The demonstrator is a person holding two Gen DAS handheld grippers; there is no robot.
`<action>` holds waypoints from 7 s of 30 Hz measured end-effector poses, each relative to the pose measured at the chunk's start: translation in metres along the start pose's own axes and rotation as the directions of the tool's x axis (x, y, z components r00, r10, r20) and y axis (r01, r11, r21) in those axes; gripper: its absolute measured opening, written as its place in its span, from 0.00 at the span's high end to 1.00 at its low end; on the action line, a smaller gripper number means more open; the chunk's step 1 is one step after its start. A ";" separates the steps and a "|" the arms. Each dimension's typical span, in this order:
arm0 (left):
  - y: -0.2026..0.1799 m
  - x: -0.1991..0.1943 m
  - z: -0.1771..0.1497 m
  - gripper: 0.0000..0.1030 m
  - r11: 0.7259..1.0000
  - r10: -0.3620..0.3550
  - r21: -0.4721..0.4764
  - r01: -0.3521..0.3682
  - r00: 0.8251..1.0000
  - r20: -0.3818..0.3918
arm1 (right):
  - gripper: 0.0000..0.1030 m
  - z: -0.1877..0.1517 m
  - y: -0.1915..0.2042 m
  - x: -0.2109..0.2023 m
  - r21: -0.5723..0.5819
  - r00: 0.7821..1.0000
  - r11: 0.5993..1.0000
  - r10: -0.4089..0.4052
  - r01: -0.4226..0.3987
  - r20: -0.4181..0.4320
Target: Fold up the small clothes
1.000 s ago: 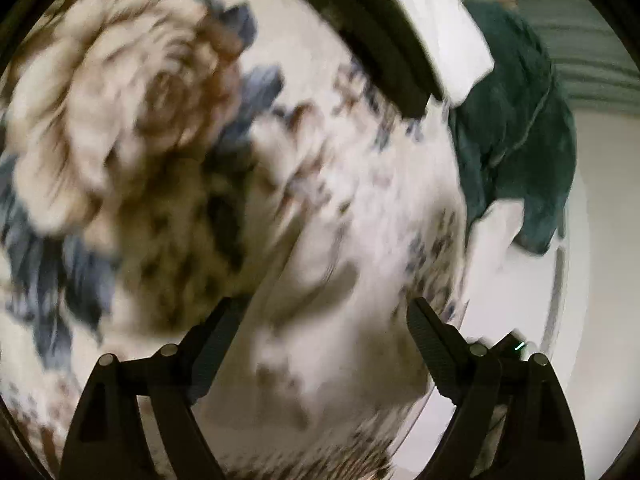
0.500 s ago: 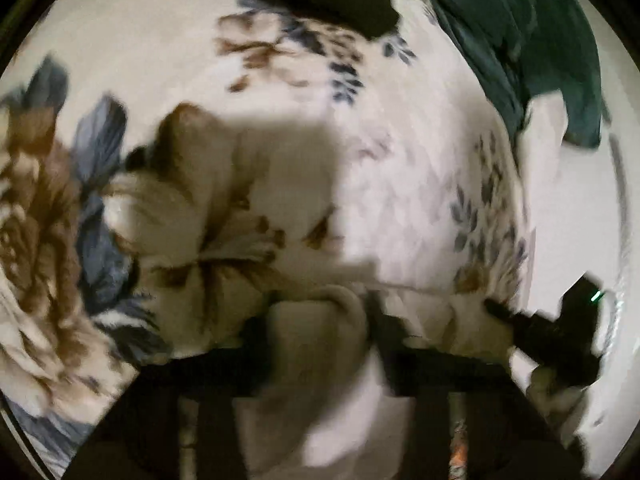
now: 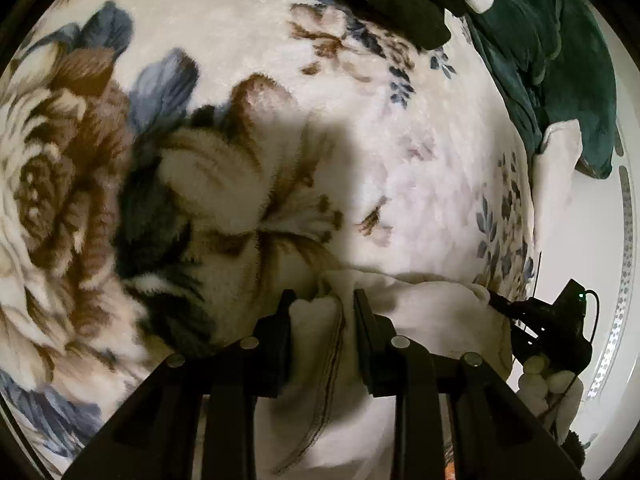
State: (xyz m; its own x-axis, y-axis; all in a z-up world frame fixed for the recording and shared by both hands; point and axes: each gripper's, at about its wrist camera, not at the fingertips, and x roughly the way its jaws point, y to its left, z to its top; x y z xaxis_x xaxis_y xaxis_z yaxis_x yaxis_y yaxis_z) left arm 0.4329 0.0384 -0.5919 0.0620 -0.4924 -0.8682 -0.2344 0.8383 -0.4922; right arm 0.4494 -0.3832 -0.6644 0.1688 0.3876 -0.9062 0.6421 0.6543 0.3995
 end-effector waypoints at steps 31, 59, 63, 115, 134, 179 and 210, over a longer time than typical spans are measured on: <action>0.047 0.020 -0.055 0.00 0.912 0.370 -0.149 -0.383 0.923 -0.105 | 0.52 -0.035 -0.011 -0.074 -0.148 1.000 0.989 0.006 -0.007 -0.005; 0.002 -0.102 -0.010 0.02 0.980 0.115 -0.182 -0.077 0.972 0.206 | 0.52 -0.017 0.021 -0.021 -0.130 0.998 0.991 -0.010 0.002 -0.058; -0.004 -0.090 0.006 0.02 0.984 0.089 -0.169 -0.058 0.980 0.180 | 0.52 -0.019 0.021 -0.019 -0.137 0.998 0.990 -0.021 0.013 -0.058; 0.011 -0.057 -0.075 0.96 0.982 0.008 -0.190 -0.005 1.000 0.015 | 0.92 -0.054 -0.032 -0.096 -0.075 0.999 0.997 0.033 -0.031 0.026; 0.047 -0.025 -0.059 0.35 0.942 -0.256 -0.209 0.263 0.965 0.061 | 0.31 -0.035 -0.067 -0.025 -0.133 0.942 0.951 0.244 -0.278 -0.230; -0.013 -0.245 0.270 0.75 0.998 -0.049 0.050 0.034 0.942 0.332 | 0.80 0.011 0.434 -0.072 -0.501 0.921 0.778 0.368 -0.378 -0.124; -0.076 -0.307 0.139 0.03 0.848 0.423 0.057 -0.527 0.738 0.526 | 0.00 -0.137 0.441 -0.204 -0.575 0.806 0.630 -0.141 0.521 0.575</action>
State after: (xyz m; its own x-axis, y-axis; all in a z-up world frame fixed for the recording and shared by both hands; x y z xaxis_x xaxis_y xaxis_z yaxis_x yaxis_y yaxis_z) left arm 0.5667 0.1581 -0.2971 0.4570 0.1145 -0.8820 -0.1760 0.9837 0.0365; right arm 0.5954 -0.0846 -0.2844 0.4753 -0.1534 -0.8663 0.0624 0.9881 -0.1407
